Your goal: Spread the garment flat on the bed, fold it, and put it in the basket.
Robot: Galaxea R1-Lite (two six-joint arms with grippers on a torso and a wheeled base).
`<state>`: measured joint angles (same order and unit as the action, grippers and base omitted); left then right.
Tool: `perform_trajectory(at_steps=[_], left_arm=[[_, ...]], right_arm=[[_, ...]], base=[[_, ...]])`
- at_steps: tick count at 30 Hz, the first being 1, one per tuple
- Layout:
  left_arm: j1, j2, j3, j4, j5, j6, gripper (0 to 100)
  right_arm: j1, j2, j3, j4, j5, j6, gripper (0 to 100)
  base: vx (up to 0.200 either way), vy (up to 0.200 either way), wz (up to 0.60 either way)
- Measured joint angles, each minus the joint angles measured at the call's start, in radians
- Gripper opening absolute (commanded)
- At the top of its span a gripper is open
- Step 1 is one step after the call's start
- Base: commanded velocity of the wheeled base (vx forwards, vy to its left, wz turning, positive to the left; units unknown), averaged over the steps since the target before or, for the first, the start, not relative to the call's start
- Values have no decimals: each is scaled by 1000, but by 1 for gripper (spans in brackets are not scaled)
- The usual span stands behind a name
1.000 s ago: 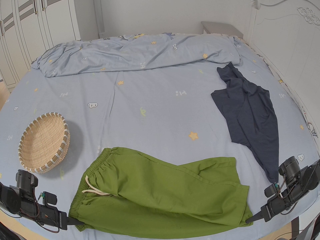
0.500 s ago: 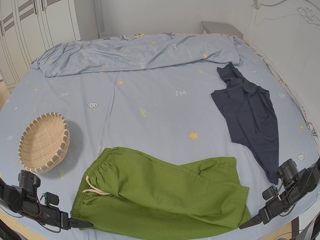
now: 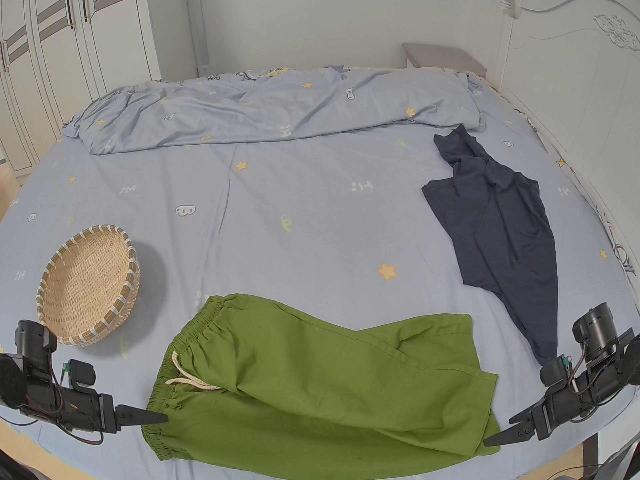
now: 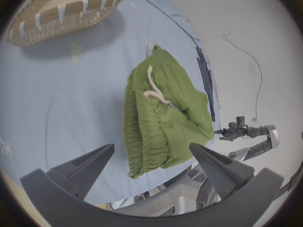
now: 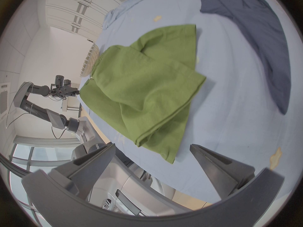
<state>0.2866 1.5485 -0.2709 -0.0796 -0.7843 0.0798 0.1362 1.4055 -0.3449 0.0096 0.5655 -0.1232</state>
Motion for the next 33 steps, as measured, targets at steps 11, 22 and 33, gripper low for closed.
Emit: perform_trajectory(at_steps=[11,22,33], left_arm=[[42,-109,-362,334,29,-47,100],[-137,17,-751,381,180,-339,100],[-369,343,-964,232,375,-396,100]], right_arm=[[-6,-87,-137,50,0,58,100],[-17,-57,-320,71,-1,110,100],[-33,1,-392,86,-4,130,100]], base=[[0,0,0],[0,0,0],[0,0,0]])
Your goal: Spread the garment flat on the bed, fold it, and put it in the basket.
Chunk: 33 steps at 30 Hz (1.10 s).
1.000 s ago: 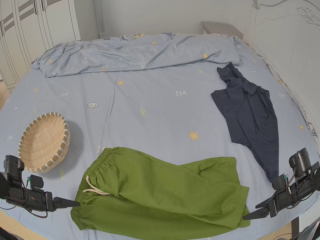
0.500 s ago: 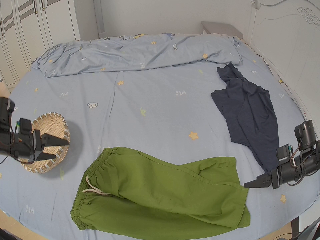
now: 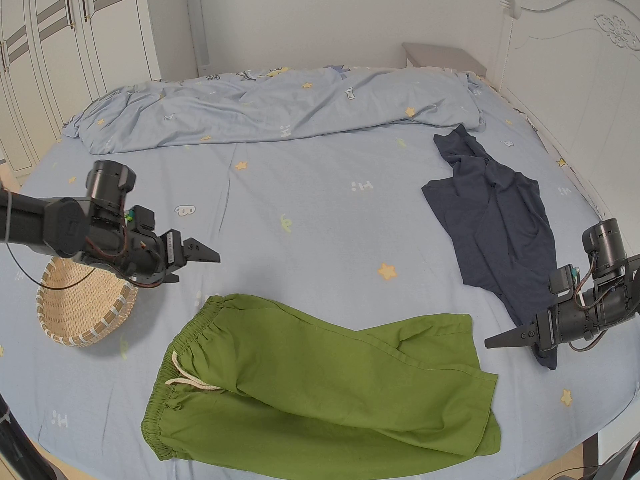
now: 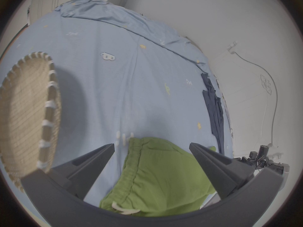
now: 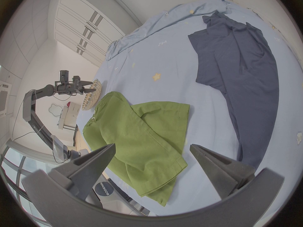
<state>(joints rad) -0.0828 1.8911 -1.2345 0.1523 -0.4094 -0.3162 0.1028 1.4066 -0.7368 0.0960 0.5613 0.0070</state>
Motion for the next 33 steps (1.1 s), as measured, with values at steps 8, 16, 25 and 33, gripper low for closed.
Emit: perform_trajectory(at_steps=[8,16,25,33], left_arm=[[-34,149,-26,-52,10,-6,100],[-47,201,-28,-54,8,-9,0],[-53,220,-20,-55,8,-7,0],[-51,215,-17,-52,10,-13,0]], right_arm=[[8,19,-5,1,-1,1,100],[11,31,1,0,0,1,100],[10,34,1,-1,0,1,100],[9,34,1,-1,0,3,100]], base=[[0,0,0],[0,0,0],[0,0,0],[0,0,0]])
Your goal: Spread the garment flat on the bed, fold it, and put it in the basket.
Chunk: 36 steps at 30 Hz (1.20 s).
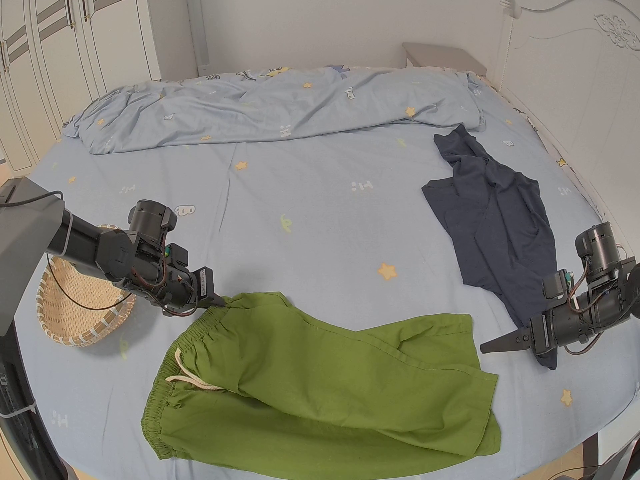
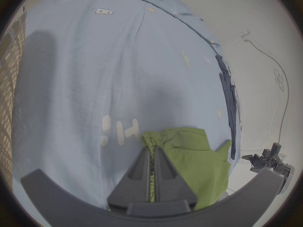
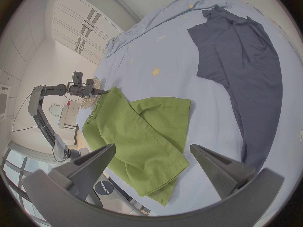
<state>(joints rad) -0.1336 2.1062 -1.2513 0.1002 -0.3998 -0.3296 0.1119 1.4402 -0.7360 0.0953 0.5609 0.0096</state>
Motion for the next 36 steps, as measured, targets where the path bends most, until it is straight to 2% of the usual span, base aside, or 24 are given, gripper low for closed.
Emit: perform_trajectory(at_steps=[6,13,19,28,36], left_arm=[[18,-40,9,3,0,-2,0],[60,-153,35,3,-9,-1,0],[57,-194,58,2,-15,1,0],[48,-207,67,0,-15,2,0],[50,-210,69,0,-15,4,0]], right_arm=[[-3,0,0,0,0,18,100],[-12,-3,54,-1,1,81,100],[7,-3,116,0,3,155,100],[61,47,154,-68,8,167,100],[61,114,167,-126,6,168,100]], base=[[0,0,0],[0,0,0],[0,0,0],[0,0,0],[0,0,0]])
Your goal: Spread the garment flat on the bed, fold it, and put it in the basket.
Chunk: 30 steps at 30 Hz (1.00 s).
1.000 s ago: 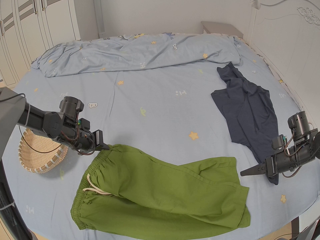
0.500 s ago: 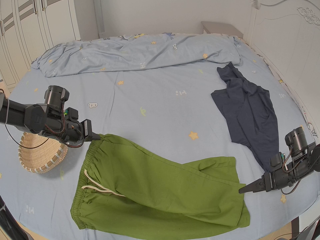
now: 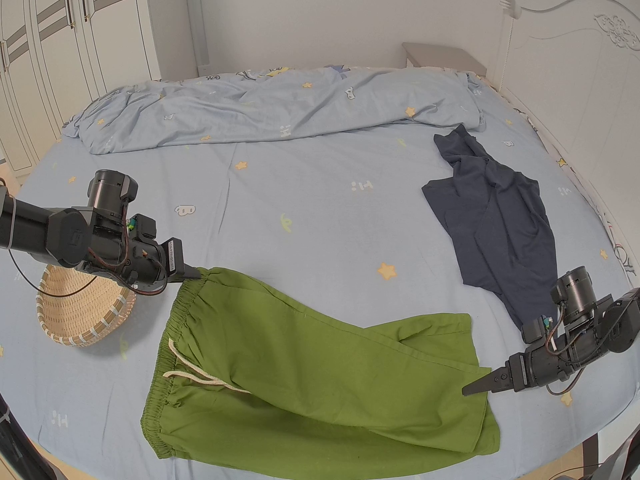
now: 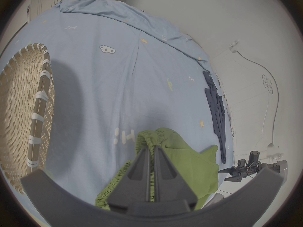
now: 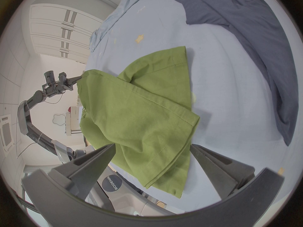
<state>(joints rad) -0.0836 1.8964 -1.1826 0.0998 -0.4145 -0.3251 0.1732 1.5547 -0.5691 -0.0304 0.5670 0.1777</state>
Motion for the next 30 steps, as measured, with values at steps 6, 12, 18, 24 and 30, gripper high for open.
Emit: perform_trajectory(at_steps=[6,12,18,24,30], left_arm=[[-1,0,0,0,0,0,0],[0,0,0,0,0,0,0],[0,-1,0,0,0,0,0],[-1,0,0,0,0,0,0],[0,0,0,0,0,2,0]], right_arm=[[-15,26,-8,-30,-1,0,100],[-15,47,-11,-74,-1,1,100],[-16,69,-14,-91,-1,2,100],[-17,88,-19,-164,-1,55,100],[-14,111,-17,-183,-3,70,0]], base=[[0,0,0],[0,0,0],[0,0,0],[0,0,0],[0,0,0]])
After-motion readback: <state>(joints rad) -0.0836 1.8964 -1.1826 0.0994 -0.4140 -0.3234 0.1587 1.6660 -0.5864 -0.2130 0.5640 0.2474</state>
